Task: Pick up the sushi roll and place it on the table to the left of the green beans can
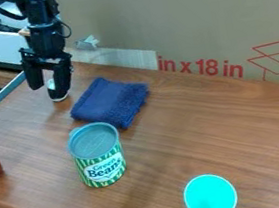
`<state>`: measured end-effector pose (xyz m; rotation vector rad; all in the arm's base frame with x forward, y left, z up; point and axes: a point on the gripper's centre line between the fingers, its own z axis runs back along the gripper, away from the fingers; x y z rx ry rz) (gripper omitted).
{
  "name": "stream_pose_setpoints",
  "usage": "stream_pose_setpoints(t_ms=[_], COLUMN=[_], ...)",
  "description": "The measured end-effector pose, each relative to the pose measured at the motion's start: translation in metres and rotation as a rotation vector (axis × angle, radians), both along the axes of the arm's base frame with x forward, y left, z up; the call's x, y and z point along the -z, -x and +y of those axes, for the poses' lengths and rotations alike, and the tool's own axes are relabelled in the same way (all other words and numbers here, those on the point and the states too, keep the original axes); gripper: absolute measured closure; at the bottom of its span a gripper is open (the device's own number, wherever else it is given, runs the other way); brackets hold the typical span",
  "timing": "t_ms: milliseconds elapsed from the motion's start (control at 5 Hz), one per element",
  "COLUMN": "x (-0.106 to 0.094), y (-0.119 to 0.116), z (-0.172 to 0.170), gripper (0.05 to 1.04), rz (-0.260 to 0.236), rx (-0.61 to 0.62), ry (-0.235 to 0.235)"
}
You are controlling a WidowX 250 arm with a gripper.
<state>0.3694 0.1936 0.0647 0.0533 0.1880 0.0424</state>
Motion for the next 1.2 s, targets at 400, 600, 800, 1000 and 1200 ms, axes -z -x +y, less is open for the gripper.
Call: stream_pose_setpoints(t_ms=[400, 600, 800, 1000, 1200], x=[0.009, 0.019, 0.03, 0.031, 0.035], y=[-0.009, -0.017, -0.021, -0.023, -0.024], z=[0.008, 0.011, 0.01, 0.008, 0.008], gripper=[0.083, 0.083, 0.083, 0.124, 0.383], rz=[0.027, 0.057, 0.097, 0.091, 0.079], rx=[0.011, 0.034, 0.043, 0.046, 0.057], ry=[-0.008, 0.013, 0.052, 0.068, 0.086])
